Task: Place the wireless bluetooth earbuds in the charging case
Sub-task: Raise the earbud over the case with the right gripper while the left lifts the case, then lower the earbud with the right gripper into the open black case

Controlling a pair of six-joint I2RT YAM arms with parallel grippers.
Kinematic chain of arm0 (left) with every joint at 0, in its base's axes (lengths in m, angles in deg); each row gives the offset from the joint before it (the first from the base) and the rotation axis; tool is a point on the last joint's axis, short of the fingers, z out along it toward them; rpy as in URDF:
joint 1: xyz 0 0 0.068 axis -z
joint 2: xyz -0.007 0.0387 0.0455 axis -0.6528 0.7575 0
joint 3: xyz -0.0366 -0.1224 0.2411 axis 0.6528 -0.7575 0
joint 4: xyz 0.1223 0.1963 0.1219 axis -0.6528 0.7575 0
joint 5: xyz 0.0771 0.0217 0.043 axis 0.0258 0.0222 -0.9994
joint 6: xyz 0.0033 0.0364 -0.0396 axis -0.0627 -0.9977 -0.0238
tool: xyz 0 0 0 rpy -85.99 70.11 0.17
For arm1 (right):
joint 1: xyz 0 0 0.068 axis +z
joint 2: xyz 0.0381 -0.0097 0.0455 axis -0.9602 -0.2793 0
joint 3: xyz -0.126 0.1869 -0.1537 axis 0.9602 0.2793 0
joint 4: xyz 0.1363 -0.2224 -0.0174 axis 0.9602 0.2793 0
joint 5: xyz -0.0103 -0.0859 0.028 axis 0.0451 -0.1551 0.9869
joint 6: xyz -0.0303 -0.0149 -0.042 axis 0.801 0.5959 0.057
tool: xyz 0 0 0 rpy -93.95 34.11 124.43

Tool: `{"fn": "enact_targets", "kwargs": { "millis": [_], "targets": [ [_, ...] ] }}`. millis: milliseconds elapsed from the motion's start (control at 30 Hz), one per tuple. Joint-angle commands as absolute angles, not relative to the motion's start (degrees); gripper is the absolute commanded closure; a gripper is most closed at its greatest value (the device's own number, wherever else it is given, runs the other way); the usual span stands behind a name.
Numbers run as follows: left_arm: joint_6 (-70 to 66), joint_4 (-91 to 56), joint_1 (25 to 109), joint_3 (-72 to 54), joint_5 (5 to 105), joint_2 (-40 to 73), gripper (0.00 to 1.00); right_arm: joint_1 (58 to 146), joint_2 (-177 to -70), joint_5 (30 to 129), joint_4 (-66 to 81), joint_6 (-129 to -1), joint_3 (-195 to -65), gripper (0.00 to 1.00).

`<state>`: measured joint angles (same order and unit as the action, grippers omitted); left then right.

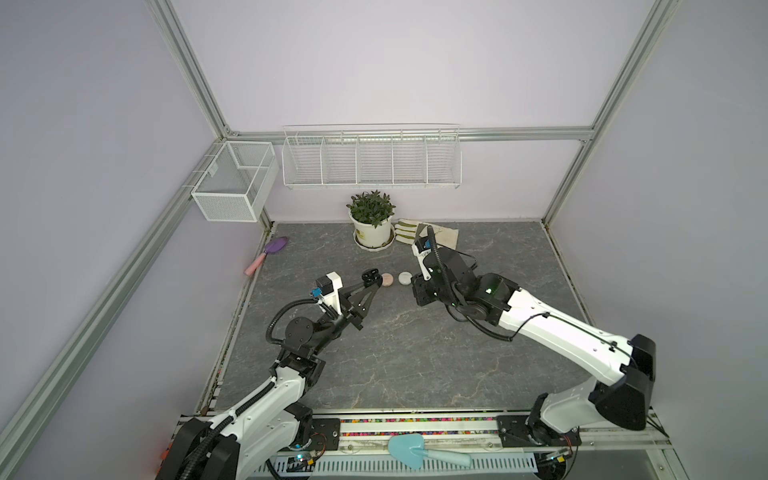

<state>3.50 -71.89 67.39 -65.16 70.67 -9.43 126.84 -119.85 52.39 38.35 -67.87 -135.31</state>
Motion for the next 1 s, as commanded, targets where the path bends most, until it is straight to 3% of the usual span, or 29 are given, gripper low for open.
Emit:
{"fn": "enact_targets", "kwargs": {
  "millis": [0, 167, 533, 967],
  "targets": [
    [2.7, -79.1, 67.1, -62.7, 74.8, -6.7, 1.00, 126.9, -118.6, 55.6, 35.6, -65.9, -139.0, 0.79],
    [0.9, -81.3, 67.2, -60.3, 80.3, -2.4, 1.00, 128.5, -119.0, 58.0, 33.6, -65.1, -143.2, 0.80],
    [3.8, -92.2, 67.2, -61.1, 80.3, 2.9, 1.00, 133.4, -122.1, 58.9, 31.7, -65.3, -146.3, 0.80],
    [1.9, -87.9, 67.2, -61.7, 80.5, 0.1, 1.00, 133.7, -124.5, 58.8, 32.6, -64.9, -148.2, 0.81]
  ]
}}
